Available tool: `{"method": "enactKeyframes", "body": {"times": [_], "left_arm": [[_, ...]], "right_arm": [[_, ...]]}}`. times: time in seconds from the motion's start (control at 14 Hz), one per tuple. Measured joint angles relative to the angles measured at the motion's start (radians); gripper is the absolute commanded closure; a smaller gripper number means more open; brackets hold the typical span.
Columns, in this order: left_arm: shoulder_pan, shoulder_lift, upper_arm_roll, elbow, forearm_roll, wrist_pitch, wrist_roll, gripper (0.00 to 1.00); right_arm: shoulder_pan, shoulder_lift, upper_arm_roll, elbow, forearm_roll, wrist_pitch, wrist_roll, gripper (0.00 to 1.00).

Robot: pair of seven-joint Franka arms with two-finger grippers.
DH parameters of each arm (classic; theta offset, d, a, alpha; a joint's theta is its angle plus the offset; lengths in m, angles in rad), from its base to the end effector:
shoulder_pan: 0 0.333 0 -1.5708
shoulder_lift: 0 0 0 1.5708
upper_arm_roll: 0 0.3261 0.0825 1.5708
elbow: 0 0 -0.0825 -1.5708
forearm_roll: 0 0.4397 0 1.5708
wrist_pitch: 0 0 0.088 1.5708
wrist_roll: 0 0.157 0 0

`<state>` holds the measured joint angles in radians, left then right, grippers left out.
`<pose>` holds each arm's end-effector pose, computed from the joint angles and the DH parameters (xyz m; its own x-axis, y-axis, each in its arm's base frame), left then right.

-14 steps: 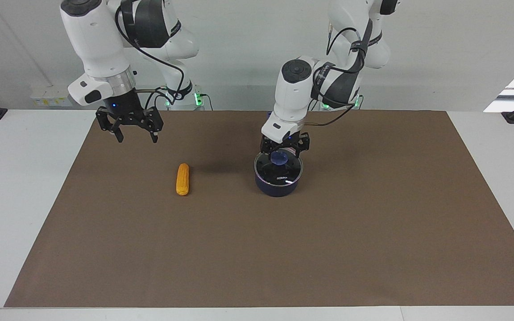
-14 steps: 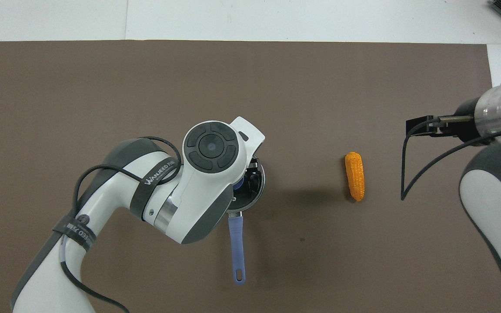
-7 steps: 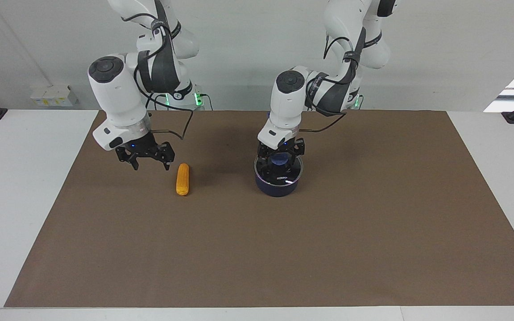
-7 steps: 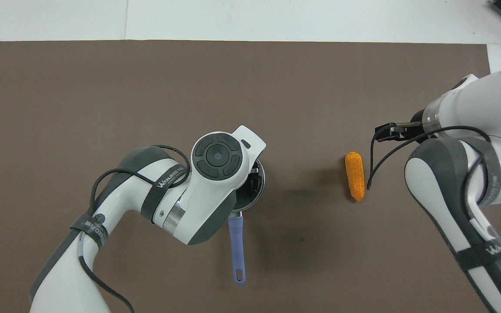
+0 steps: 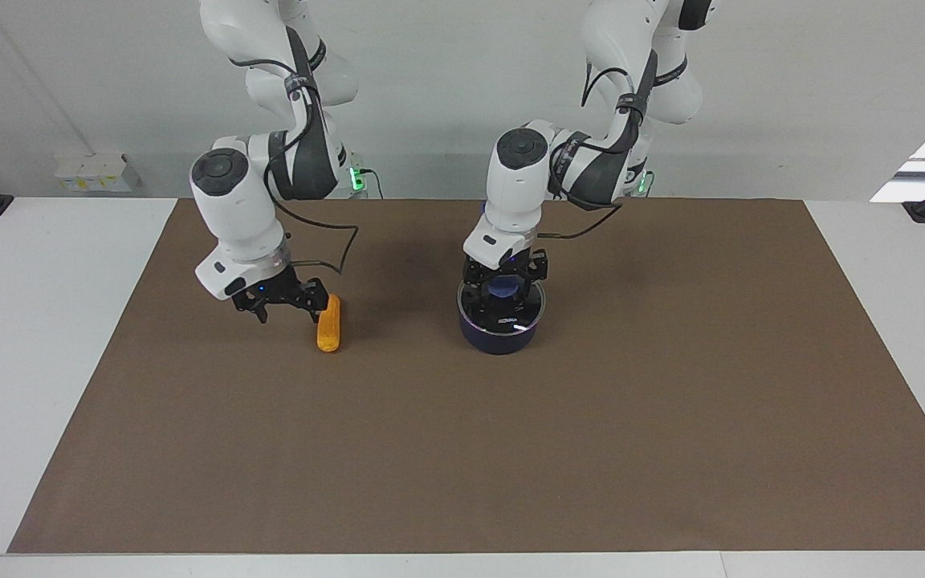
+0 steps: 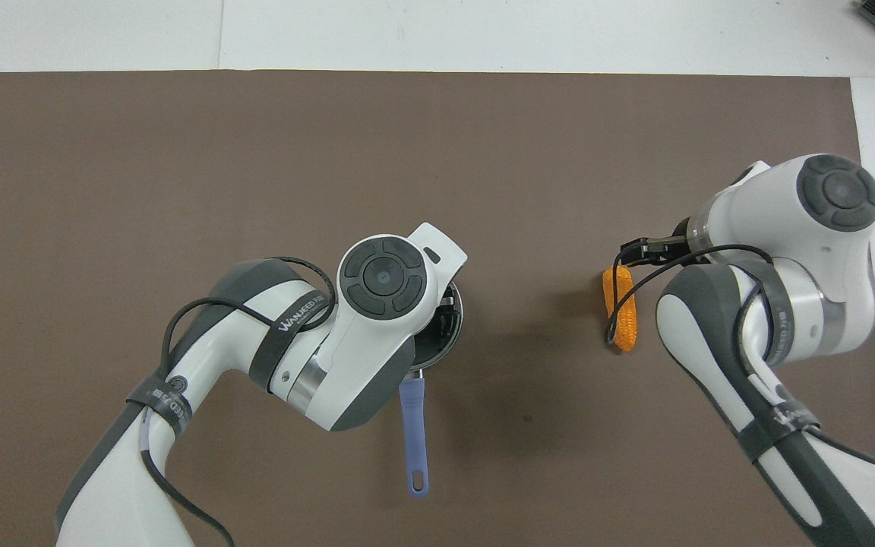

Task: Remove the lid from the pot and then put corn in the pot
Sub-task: 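Grasp the lid knob with the left gripper while the right gripper grasps the corn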

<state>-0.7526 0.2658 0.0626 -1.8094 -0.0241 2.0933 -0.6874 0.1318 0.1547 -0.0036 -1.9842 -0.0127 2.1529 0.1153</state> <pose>0.5228 -0.4363 0.3306 0.9999 0.0070 0.0115 0.0068 -0.9999 0.0154 0.6319 0.0804 0.3197 0.9997 0.0199 0.0152 0.0198 -0.9998 0.0096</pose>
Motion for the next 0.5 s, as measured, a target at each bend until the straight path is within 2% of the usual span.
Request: {"method": "enactKeyframes", "body": {"times": [0.21, 0.29, 0.36, 0.5], "left_arm": [[-0.001, 0.000, 0.001, 0.000, 0.000, -0.001, 0.000, 0.94], [-0.001, 0.000, 0.001, 0.000, 0.000, -0.001, -0.001, 1.00], [-0.001, 0.000, 0.001, 0.000, 0.000, -0.001, -0.001, 1.00], [-0.002, -0.001, 0.001, 0.007, 0.000, -0.006, -0.001, 1.00]], "right_arm": [[0.029, 0.003, 0.000, -0.060, 0.001, 0.060, 0.005, 0.00], [0.035, 0.004, 0.000, -0.085, 0.001, 0.089, 0.005, 0.00], [0.037, 0.006, 0.000, -0.110, 0.001, 0.117, 0.005, 0.00], [0.037, 0.020, 0.000, -0.151, 0.001, 0.176, 0.005, 0.13]]}}
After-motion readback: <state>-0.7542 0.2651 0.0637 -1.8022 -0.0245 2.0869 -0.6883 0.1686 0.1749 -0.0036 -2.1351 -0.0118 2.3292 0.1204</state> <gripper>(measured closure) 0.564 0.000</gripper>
